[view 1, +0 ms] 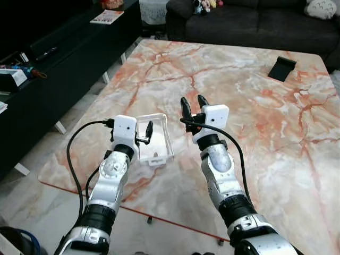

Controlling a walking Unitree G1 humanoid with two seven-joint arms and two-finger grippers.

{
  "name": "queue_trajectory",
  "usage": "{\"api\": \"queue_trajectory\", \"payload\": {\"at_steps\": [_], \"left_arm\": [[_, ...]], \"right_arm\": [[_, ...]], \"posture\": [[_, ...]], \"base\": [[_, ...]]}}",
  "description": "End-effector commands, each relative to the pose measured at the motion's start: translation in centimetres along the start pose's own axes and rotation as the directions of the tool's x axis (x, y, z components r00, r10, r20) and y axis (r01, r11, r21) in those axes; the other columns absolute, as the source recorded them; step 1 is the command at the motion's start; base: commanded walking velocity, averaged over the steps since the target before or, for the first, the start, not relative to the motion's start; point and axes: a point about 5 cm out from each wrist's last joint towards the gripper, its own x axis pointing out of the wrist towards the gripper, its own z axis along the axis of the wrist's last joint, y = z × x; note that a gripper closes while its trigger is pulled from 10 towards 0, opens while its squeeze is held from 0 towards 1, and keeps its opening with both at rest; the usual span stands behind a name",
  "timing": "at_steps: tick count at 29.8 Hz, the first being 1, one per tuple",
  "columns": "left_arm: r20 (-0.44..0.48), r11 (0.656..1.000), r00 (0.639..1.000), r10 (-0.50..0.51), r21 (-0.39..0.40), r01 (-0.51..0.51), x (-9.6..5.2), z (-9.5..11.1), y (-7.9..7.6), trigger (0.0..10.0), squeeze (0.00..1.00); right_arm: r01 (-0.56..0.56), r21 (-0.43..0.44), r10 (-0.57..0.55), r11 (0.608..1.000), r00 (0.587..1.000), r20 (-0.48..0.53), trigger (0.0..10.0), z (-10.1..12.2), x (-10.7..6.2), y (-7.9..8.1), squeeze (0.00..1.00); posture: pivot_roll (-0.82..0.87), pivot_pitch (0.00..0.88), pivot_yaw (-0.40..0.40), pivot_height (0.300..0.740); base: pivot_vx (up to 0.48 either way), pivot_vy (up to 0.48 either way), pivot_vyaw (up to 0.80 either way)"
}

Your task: Picking trash to rubbish bin

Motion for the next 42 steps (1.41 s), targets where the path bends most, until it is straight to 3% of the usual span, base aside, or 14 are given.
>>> {"api": "queue_trajectory", "payload": {"at_steps": [1, 7, 17, 24, 29, 42], "left_arm": [[-0.066, 1.0, 0.998, 0.007, 0.022, -0.006, 0.3, -0.6, 0.4, 10.0, 0.0], [-0.163, 0.99, 0.983, 0.083, 0.124, -0.063, 1.2, -0.5, 1.8, 10.0, 0.0], [-0.259, 0.994, 0.96, 0.102, -0.005, -0.107, 1.4, -1.2, 2.4, 10.0, 0.0], [-0.295, 0.995, 0.951, 0.093, -0.016, -0.102, 1.2, -1.6, 2.3, 10.0, 0.0], [-0.297, 0.995, 0.954, 0.031, -0.081, -0.057, 1.2, -1.8, 1.3, 10.0, 0.0], [-0.323, 0.995, 0.946, 0.034, -0.079, -0.063, 1.2, -1.8, 1.3, 10.0, 0.0]], "right_arm": [[-0.014, -0.004, 0.014, 1.0, 1.0, 0.001, 10.0, 0.1, 0.1, 0.3, 0.0], [-0.009, -0.011, 0.009, 1.0, 1.0, -0.005, 10.0, 0.0, -0.1, 0.0, 0.0], [-0.017, -0.015, 0.017, 1.0, 1.0, -0.007, 10.0, 0.0, -0.1, 0.2, 0.0], [-0.016, -0.016, 0.015, 1.0, 1.0, -0.012, 10.0, -0.1, -0.2, 0.1, 0.0], [-0.014, -0.017, 0.013, 1.0, 1.0, -0.011, 10.0, -0.1, -0.2, 0.1, 0.0], [-0.005, -0.018, 0.005, 1.0, 1.0, -0.011, 10.0, 0.0, -0.1, 0.0, 0.0]], "posture": [[0.13, 0.138, 0.047, 0.74], [0.13, 0.144, 0.046, 0.74], [0.13, 0.153, 0.044, 0.74], [0.13, 0.153, 0.042, 0.74], [0.13, 0.156, 0.041, 0.74], [0.13, 0.153, 0.043, 0.74]], "base": [[0.0, 0.0, 0.0], [0.0, 0.0, 0.0], [0.0, 0.0, 0.0], [0.0, 0.0, 0.0], [0.0, 0.0, 0.0], [0.0, 0.0, 0.0]]}}
